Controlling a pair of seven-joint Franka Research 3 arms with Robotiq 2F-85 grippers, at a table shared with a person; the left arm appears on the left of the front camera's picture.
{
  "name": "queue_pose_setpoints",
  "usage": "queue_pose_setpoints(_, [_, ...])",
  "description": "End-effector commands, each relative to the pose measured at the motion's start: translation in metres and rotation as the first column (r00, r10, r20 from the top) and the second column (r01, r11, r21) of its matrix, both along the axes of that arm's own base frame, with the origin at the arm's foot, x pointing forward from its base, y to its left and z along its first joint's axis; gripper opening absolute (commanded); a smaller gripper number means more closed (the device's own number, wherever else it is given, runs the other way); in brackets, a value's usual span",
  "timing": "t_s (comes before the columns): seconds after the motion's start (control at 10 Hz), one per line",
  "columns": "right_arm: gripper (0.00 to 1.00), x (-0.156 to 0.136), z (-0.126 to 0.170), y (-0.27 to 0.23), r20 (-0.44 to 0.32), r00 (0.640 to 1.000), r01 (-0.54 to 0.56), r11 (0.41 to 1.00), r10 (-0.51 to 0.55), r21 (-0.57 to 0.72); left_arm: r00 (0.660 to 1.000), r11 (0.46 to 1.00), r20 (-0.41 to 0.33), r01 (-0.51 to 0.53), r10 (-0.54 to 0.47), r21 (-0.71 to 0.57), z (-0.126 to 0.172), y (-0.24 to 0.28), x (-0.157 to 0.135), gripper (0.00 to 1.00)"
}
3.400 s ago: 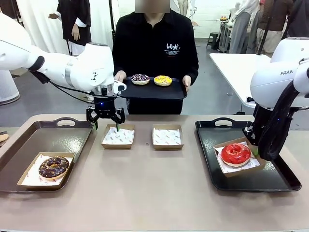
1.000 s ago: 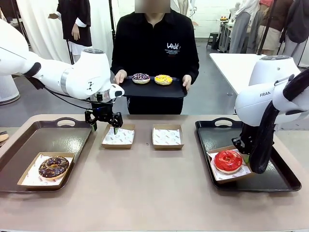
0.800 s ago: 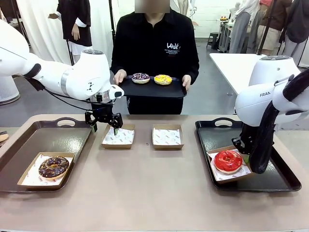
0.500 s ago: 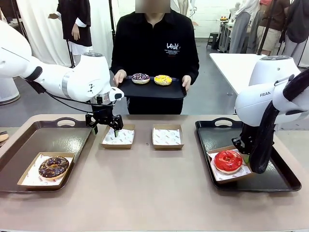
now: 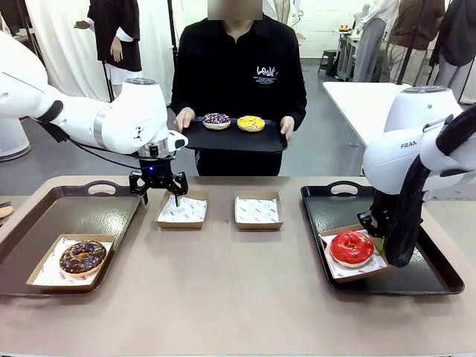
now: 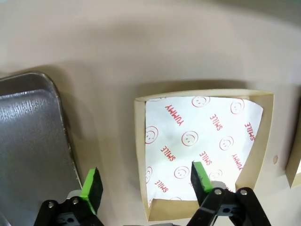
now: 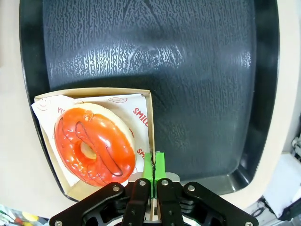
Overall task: Individually package the donuts and arrange them on the tray.
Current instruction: Place the picked Paper togo box on the Handle tray while simultaneously picking up another Paper togo box from the table with the other hand.
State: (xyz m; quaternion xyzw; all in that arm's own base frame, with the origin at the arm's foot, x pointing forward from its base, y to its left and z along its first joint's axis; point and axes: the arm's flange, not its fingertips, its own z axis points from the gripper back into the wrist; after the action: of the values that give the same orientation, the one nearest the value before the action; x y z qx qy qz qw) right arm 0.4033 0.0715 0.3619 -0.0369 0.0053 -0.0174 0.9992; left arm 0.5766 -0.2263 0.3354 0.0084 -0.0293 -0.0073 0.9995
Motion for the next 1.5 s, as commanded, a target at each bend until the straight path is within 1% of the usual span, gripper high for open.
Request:
queue_pose_setpoints(0.0, [0.60,0.002,-0.003,-0.001,-0.018,1.000,-0.020,0.999,0.020,0.030,0.999,0.999,0.000,-0.047,0.047,0.012,-0.001,-0.001,-0.001,0.42])
queue_pose_setpoints(0.1, [0.80,0.002,-0.003,-0.002,-0.022,1.000,-0.021,0.999,0.021,0.032,0.999,0.999,-0.007,-0.051,0.051,0.010,-0.001,0.000,0.000,0.00])
queue_pose_setpoints(0.2, [1.00,0.002,-0.003,-0.002,-0.025,0.999,-0.020,0.999,0.021,0.034,0.999,0.999,-0.013,-0.050,0.050,0.009,-0.002,0.000,0.001,0.00])
queue_pose_setpoints(0.3, [1.00,0.002,-0.003,-0.002,-0.025,0.999,-0.022,0.999,0.023,0.034,0.999,0.999,-0.019,-0.047,0.047,0.010,-0.002,-0.001,0.001,0.00])
queue_pose_setpoints(0.4, [1.00,0.001,-0.003,-0.002,-0.025,0.999,-0.022,0.999,0.023,0.036,0.999,0.999,-0.025,-0.047,0.047,0.010,-0.003,0.000,0.001,0.18])
queue_pose_setpoints(0.5, [0.94,0.001,-0.003,-0.002,-0.026,0.999,-0.024,0.999,0.025,0.038,0.999,0.999,-0.027,-0.045,0.046,0.009,-0.003,0.000,0.002,0.09])
queue_pose_setpoints(0.6, [1.00,0.001,-0.003,-0.002,-0.028,0.999,-0.025,0.999,0.026,0.038,0.999,0.999,-0.028,-0.046,0.046,0.008,-0.003,0.000,0.002,0.00])
queue_pose_setpoints(0.9, [1.00,0.000,-0.001,-0.004,-0.028,0.999,-0.029,0.998,0.030,0.047,0.998,0.998,-0.027,-0.059,0.059,0.009,-0.002,0.001,0.002,0.00])
queue_pose_setpoints(1.3, [1.00,-0.010,0.022,-0.017,-0.006,1.000,-0.012,0.997,0.013,0.079,0.997,0.998,-0.037,-0.067,0.067,0.010,-0.001,0.003,0.002,0.00])
queue_pose_setpoints(1.4, [1.00,-0.014,0.030,-0.021,0.005,1.000,-0.005,0.996,0.005,0.086,0.998,0.998,-0.023,-0.053,0.053,0.015,0.001,0.003,0.000,0.00])
